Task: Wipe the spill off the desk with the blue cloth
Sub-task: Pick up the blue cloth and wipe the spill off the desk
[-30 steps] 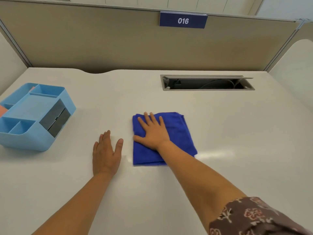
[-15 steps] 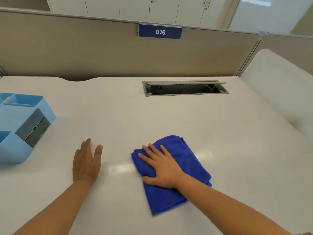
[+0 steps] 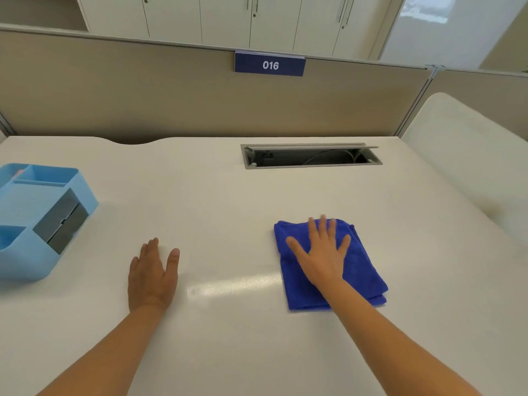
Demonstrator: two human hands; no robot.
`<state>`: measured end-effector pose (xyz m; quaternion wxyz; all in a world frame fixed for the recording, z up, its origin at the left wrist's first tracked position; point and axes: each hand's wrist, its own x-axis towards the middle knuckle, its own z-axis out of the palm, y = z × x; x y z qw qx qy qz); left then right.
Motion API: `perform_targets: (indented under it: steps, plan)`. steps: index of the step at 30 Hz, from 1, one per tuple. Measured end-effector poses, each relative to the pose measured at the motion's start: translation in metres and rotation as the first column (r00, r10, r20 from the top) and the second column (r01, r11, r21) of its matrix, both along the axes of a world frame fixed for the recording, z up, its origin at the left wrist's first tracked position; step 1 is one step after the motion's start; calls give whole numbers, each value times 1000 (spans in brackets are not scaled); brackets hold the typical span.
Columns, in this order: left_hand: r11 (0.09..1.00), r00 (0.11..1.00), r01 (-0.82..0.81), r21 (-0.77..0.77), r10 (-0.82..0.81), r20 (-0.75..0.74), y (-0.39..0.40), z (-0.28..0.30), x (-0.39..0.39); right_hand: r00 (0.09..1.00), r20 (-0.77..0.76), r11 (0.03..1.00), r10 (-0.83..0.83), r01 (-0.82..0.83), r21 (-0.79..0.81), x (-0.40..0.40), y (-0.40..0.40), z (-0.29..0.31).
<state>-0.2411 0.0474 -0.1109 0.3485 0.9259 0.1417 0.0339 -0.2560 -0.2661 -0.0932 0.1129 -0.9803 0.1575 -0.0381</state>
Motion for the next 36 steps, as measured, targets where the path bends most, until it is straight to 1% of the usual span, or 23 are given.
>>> perform_targets:
  steps: [1,2,3,5,7,9,12,19,24,27,31,34,36]
  plan:
    - [1000,1000,4,13,-4,8,-2,1,-1,987,-5,985,-160,160,67,-1,4,1]
    - [1000,1000,11,29,-11,23,-4,2,-2,954,-45,944,-297,301,134,-1,8,2]
    - [999,999,17,48,-19,38,-5,3,-3,913,-101,894,-396,409,184,-2,11,4]
    - [994,998,30,105,-36,53,-6,3,-3,845,-185,811,-501,533,239,-1,12,2]
    - [980,997,65,186,-74,40,-6,1,-3,807,-211,770,-552,590,244,1,11,-3]
    - [968,996,81,237,-89,24,-6,-3,0,799,-196,781,-568,599,179,8,11,-9]
    - [962,995,93,258,-102,21,-6,-3,2,811,-188,807,-553,578,122,22,8,-8]
    - [967,993,101,234,-113,37,-8,-2,3,896,-161,903,-414,426,51,75,-11,-4]
    - [968,994,93,233,-105,38,-7,-5,3,963,-162,976,-215,218,0,122,-6,-6]
    - [977,992,86,196,-101,70,-7,-3,6,983,-163,996,-84,81,-25,142,13,-6]
    - [986,993,75,151,-88,78,-8,-5,12,979,-143,988,147,-152,-23,144,60,-12]
    - [996,996,35,87,-42,80,-8,-6,10,938,-115,944,326,-329,-3,113,97,-18]
    - [998,997,19,61,-23,68,-8,-6,9,908,-102,913,406,-407,16,79,105,-19]
